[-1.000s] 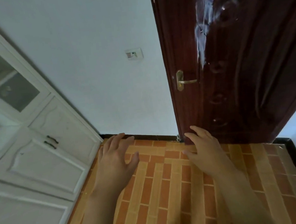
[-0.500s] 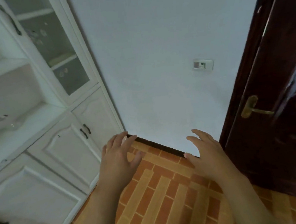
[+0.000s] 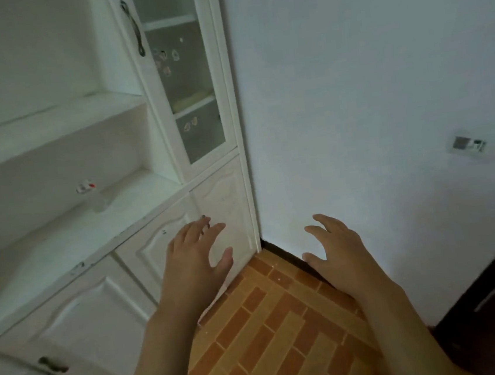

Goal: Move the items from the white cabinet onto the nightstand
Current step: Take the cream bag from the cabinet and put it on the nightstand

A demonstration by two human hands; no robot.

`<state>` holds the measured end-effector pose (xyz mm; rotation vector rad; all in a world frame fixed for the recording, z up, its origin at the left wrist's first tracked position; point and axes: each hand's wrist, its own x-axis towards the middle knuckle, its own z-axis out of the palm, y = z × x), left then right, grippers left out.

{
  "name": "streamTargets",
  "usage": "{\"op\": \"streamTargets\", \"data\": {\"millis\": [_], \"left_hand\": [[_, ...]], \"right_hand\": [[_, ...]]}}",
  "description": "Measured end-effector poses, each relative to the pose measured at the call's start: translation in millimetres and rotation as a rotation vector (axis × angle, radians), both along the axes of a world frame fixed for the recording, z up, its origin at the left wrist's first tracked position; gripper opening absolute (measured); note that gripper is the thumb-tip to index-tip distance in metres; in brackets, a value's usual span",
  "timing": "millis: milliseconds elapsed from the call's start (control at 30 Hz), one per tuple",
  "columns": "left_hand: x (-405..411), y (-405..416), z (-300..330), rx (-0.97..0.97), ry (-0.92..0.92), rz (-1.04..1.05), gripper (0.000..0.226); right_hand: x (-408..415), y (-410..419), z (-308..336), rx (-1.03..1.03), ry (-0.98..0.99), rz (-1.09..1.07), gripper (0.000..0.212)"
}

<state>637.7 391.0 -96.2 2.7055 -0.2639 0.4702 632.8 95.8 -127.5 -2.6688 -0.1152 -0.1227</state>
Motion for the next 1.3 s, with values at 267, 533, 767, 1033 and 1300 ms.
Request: {"op": "streamTargets", "data": {"millis": [267,533,767,1033,1300], "left_hand": [[57.2,50.1,1.5,-0.033,-0.017,0.098,0.053],[158.7,62.0,-0.7,-0.055,-0.037,0.201,0.050],[265.8,67.2,14.3,-0.093,-0.081,0.264,0.057],[338.2,90.4,21.2,-0.079,-0.118,0.324,0.050],[422.6,140.8,74.3,-0.054,-0.225,0.272,0.061]], "right_hand": [[113.4,60.7,19.6,-0.037,-0.034,0.136,0.060],[249.8,86.3,24.2,-0.032,-0.021,0.257,0.061],[379.8,104.0,54.7,-0.072,-0.068,0.372,0.060],[487.1,141.8,95.8,-0.131,-0.202,0.499,0.061],[540.4,199.3,178.9,-0.180,-0.422,0.545,0.056]]}}
